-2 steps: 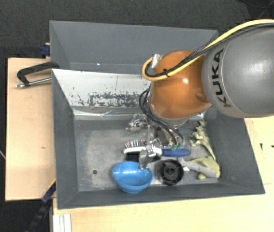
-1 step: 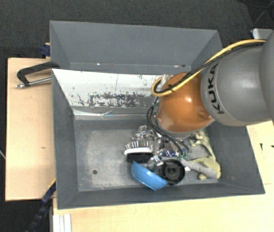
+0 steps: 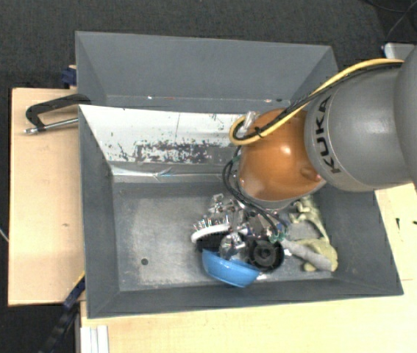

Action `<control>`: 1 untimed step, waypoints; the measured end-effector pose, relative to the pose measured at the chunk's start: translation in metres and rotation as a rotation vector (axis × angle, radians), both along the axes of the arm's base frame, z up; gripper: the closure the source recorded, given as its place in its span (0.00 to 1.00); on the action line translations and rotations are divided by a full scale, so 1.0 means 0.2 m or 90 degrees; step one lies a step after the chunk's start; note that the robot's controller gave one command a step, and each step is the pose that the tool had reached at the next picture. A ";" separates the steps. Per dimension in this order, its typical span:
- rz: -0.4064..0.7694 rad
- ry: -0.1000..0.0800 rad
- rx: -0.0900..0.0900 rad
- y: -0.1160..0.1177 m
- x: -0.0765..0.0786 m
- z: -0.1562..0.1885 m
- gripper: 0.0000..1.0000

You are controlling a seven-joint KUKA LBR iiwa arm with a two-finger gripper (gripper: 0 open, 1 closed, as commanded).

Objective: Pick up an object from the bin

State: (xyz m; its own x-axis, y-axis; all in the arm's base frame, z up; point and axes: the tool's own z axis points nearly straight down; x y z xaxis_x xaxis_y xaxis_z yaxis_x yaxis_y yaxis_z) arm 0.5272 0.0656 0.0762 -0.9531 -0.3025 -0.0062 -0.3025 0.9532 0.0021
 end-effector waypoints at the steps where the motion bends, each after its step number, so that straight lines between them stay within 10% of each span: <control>1: 0.174 -0.004 -0.002 0.01 -0.02 0.62 1.00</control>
Offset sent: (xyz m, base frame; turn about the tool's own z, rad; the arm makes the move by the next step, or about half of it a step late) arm -0.0068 0.0017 0.1209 -0.2732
